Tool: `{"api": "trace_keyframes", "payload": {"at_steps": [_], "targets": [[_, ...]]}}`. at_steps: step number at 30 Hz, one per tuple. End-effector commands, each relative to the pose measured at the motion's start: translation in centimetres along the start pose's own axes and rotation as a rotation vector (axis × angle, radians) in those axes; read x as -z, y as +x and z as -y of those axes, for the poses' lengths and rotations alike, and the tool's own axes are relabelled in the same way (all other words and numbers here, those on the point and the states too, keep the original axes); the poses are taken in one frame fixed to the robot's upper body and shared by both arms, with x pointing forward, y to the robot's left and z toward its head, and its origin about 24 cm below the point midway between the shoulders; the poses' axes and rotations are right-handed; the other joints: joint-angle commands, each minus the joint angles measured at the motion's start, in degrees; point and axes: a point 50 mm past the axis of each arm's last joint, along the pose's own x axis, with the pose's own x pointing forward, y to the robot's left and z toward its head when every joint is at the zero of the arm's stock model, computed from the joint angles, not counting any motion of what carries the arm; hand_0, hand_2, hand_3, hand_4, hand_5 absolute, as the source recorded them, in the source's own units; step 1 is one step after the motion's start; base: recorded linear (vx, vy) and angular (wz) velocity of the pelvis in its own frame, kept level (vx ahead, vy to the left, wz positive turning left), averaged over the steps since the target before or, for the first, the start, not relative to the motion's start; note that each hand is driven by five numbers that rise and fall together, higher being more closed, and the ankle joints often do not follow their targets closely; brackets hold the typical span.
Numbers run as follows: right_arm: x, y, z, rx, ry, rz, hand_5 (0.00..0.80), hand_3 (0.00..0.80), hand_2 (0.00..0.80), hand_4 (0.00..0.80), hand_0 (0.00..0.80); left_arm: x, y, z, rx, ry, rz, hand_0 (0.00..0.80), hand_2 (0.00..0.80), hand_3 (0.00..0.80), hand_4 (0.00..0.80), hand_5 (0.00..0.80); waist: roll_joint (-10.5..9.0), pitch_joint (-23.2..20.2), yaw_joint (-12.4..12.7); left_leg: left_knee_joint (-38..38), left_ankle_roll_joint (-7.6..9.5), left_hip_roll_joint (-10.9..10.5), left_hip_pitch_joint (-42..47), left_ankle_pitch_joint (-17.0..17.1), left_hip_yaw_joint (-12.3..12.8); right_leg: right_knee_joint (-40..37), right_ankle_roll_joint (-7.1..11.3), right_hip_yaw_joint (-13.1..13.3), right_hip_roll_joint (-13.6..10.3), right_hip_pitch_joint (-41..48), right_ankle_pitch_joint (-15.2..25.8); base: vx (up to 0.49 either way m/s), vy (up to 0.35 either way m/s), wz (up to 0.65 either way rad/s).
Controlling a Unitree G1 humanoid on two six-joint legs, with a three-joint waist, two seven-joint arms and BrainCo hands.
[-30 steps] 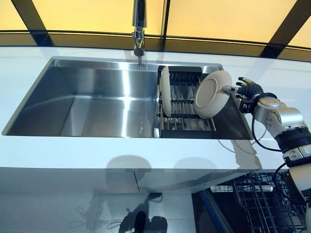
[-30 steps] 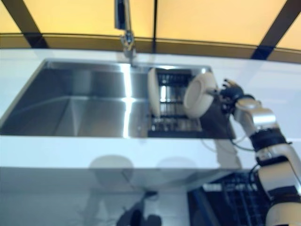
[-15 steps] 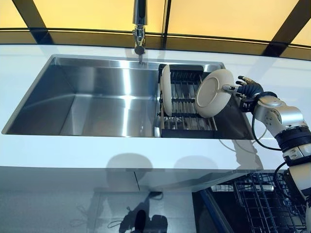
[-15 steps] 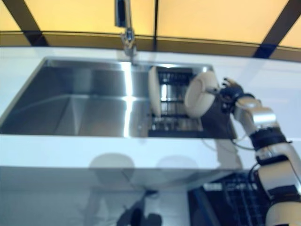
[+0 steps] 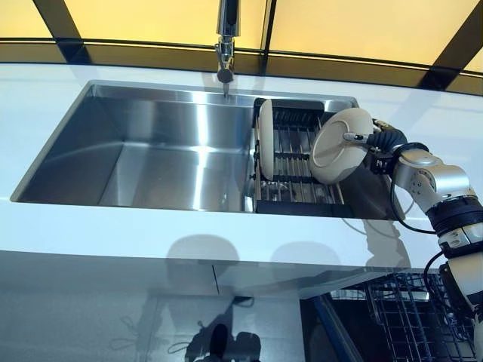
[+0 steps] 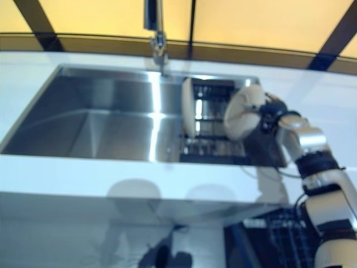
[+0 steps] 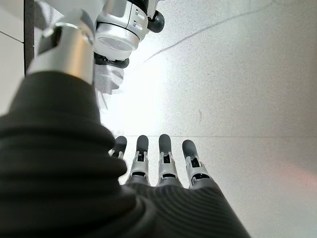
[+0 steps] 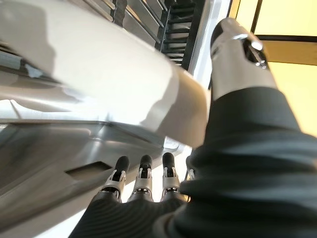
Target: Take plates into dishwasher
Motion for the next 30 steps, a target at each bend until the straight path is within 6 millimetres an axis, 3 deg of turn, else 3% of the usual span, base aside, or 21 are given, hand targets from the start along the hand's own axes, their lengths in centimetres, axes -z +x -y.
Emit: {"api": "trace_keyframes", "payload": {"at_steps": [1, 6, 7, 8, 10, 11, 12, 30], "targets": [[-4.5, -0.4, -1.6, -0.046, -0.039, 0.138, 0.000, 0.000, 0.000, 0.000, 0.000, 0.8, 0.0, -0.4, -0.022, 0.031, -0.035, 0.000, 0.000, 0.000, 0.000, 0.000, -0.10, -2.38, 1.12, -0.15, -4.58, 2.40, 3.82, -4.87, 2.61, 0.12, 8.07, -1.08, -6.55, -6.15, 9.11, 0.000, 0.000, 0.00], [-4.2, -0.3, -1.9, -0.061, -0.030, 0.121, 0.000, 0.000, 0.000, 0.000, 0.000, 0.9, 0.0, -0.3, -0.023, 0.029, -0.032, 0.000, 0.000, 0.000, 0.000, 0.000, -0.15, -2.27, 1.23, -0.15, -4.56, 2.36, 3.83, -4.94, 2.65, 0.10, 8.01, -1.13, -6.51, -6.11, 9.08, 0.000, 0.000, 0.00], [-4.1, -0.3, -2.0, -0.062, -0.029, 0.119, 0.047, 0.047, 0.047, 0.047, 0.047, 0.9, 0.0, -0.4, -0.022, 0.028, -0.031, 0.000, 0.000, 0.000, 0.000, 0.000, -0.16, -2.22, 1.29, -0.15, -4.55, 2.35, 3.81, -4.93, 2.64, 0.10, 8.02, -1.14, -6.50, -6.11, 9.09, 0.000, 0.000, 0.00], [-4.1, -0.3, -2.0, -0.065, -0.028, 0.114, 0.191, 0.191, 0.191, 0.191, 0.191, 0.9, 0.0, -0.4, -0.023, 0.028, -0.032, 0.000, 0.000, 0.000, 0.000, 0.000, -0.19, -2.20, 1.32, -0.15, -4.55, 2.34, 3.79, -4.92, 2.62, 0.09, 8.02, -1.15, -6.49, -6.11, 9.10, 0.000, 0.000, 0.00], [-3.9, -0.2, -2.2, -0.074, -0.027, 0.104, 0.662, 0.662, 0.662, 0.662, 0.662, 1.0, 0.0, -0.4, -0.025, 0.026, -0.033, 0.000, 0.000, 0.000, 0.000, 0.000, -0.23, -2.12, 1.39, -0.15, -4.55, 2.37, 3.77, -4.88, 2.61, 0.10, 8.07, -1.25, -6.53, -6.15, 9.18, 0.000, 0.000, 0.00], [-3.9, -0.2, -2.2, -0.074, -0.027, 0.104, 0.662, 0.662, 0.662, 0.662, 0.662, 1.0, 0.0, -0.4, -0.025, 0.026, -0.033, 0.000, 0.000, 0.000, 0.000, 0.000, -0.23, -2.12, 1.39, -0.15, -4.55, 2.37, 3.77, -4.88, 2.60, 0.10, 8.07, -1.26, -6.53, -6.16, 9.19, 0.000, 0.000, 0.00], [-3.8, -0.2, -2.2, -0.075, -0.028, 0.101, 0.800, 0.800, 0.800, 0.800, 0.800, 1.0, 0.0, -0.4, -0.026, 0.026, -0.034, 0.000, 0.000, 0.000, 0.000, 0.000, -0.23, -2.12, 1.41, -0.15, -4.54, 2.36, 3.76, -4.88, 2.58, 0.11, 8.07, -1.31, -6.54, -6.19, 9.21, 0.000, 0.000, 0.00], [-3.7, -0.2, -1.3, -0.046, -0.085, 0.093, 0.800, 0.800, 0.800, 0.800, 0.800, 1.4, -0.1, -0.5, -0.036, 0.034, -0.041, 0.000, 0.000, 0.000, 0.000, 0.000, -0.86, -2.72, 1.25, -0.15, -4.67, 2.59, 4.64, -5.19, 3.10, -0.10, 8.15, -1.26, -6.23, -5.34, 9.18, 0.000, 0.000, 0.00]]}}
